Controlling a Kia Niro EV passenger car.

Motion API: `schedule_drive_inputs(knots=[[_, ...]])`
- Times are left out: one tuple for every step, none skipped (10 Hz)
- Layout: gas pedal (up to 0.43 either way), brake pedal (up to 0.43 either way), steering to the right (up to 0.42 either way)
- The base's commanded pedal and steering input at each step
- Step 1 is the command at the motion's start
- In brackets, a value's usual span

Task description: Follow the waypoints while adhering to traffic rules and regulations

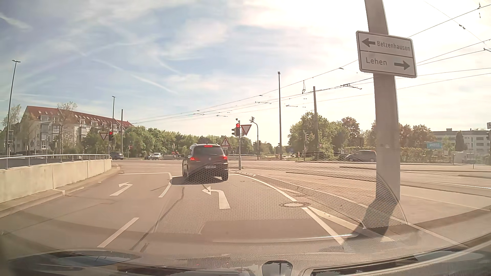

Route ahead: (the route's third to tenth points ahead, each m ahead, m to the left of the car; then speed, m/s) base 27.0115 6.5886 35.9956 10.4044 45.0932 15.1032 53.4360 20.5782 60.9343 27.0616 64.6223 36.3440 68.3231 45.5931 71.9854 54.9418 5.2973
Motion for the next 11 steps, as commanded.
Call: schedule_drive_inputs(knots=[[0.000,0.195,-0.059],[0.000,0.201,-0.060],[0.000,0.201,-0.060],[0.000,0.207,-0.062],[0.000,0.207,-0.064],[0.000,0.207,-0.065],[0.000,0.201,-0.067],[0.000,0.201,-0.069],[0.000,0.207,-0.071],[0.000,0.207,-0.072],[0.000,0.207,-0.073]])
